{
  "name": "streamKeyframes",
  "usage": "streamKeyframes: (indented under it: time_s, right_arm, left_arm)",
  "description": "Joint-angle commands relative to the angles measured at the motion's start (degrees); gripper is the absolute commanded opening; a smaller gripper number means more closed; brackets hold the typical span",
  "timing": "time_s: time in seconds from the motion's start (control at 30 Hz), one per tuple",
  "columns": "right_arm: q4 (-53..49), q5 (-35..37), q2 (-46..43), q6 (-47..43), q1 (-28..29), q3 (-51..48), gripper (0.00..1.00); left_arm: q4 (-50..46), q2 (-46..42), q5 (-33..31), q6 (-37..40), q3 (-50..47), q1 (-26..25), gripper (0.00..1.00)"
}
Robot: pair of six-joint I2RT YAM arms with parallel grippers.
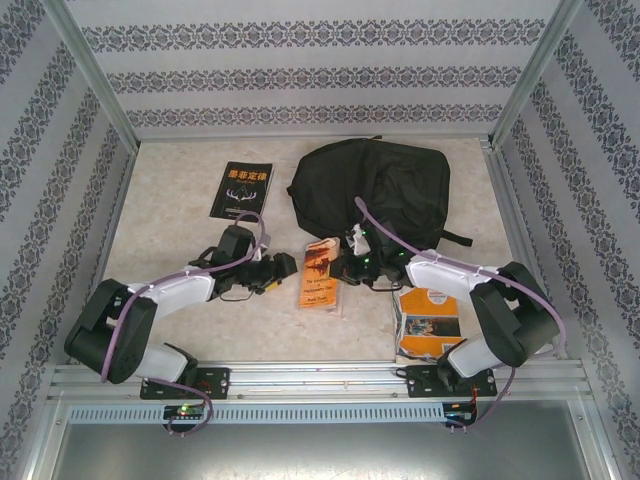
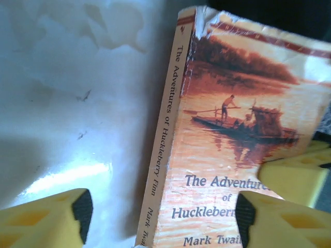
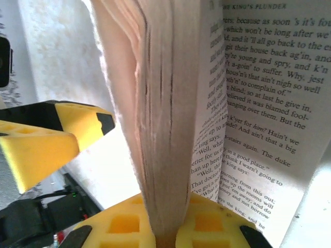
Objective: Pack the student bag
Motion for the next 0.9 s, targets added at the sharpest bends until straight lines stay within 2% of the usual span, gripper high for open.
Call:
streamKeyframes:
  time_s: [0.0,0.27,0.47,0.57,0.67,0.77,0.87]
  right_arm:
    - [7.41,-8.02,-1.24,1.85,-1.27,-1.54,0.0]
    - [14.86,-12.4,-4.18,6.49,-2.35,-3.5,0.0]
    - [21.16,-13.91,-3.86,10.38,-2.35,-5.16,0.0]
    - [23.29,-14.04,-3.32,11.86,-2.26,-5.62,0.0]
    - [24.07,-13.82,-2.55,12.48,-2.07,-5.71,0.0]
    - [23.14,-13.04,-2.14,11.9,-2.15,-5.53,0.0]
    - [21.49,-11.21,-2.25,10.97,-2.93,-5.62,0.03]
  left_arm:
    - [-0.14,-1.08,4.25,0.26,-0.19,0.56,0.78]
    - [12.55,2.67,10.1,-7.2,-2.45,0.57,0.81]
    - [31.75,7.97,14.49,-17.38,-5.18,0.48,0.76]
    - [41.79,10.86,16.17,-23.5,-6.16,0.39,0.69]
    - [50.61,13.02,17.31,-28.16,-6.52,0.39,0.57]
    - [55.17,14.22,17.34,-30.89,-7.02,0.3,0.43]
    - [55.83,14.27,17.74,-31.42,-7.01,0.27,0.29]
